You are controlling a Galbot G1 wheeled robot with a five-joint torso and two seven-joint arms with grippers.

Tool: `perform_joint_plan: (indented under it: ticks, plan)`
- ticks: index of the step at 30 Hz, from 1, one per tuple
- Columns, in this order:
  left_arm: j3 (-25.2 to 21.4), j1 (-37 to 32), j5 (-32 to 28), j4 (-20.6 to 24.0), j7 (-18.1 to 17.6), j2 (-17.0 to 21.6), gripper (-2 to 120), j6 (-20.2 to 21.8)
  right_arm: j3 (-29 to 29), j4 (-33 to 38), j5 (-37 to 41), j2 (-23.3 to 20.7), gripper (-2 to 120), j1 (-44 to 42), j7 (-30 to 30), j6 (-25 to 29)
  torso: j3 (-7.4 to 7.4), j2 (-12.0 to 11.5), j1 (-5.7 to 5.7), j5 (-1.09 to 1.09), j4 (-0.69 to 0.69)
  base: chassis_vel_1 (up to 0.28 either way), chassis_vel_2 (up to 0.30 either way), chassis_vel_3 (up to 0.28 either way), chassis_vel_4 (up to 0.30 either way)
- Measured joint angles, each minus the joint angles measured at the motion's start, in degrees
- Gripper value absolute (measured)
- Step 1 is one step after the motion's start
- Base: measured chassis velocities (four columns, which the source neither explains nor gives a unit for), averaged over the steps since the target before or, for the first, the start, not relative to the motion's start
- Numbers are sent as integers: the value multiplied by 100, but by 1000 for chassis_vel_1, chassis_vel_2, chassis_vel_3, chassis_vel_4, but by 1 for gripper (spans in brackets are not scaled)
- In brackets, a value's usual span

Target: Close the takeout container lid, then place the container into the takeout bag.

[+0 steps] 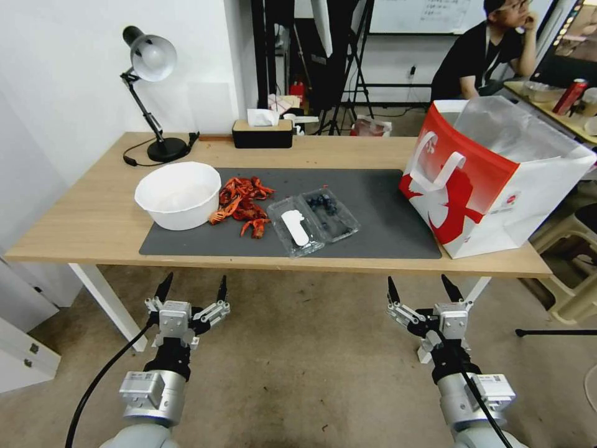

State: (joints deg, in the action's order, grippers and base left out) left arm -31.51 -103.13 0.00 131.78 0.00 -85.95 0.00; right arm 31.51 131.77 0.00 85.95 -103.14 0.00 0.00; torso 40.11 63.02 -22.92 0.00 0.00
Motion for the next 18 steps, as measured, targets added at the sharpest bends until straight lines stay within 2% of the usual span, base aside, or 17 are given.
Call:
perform_joint_plan:
  ticks: [18]
  plan:
    - [0, 0, 0, 0, 0, 0, 100, 0, 0, 0, 0, 0, 100, 0, 0, 0, 0, 0, 0, 0, 0, 0, 0, 0, 0]
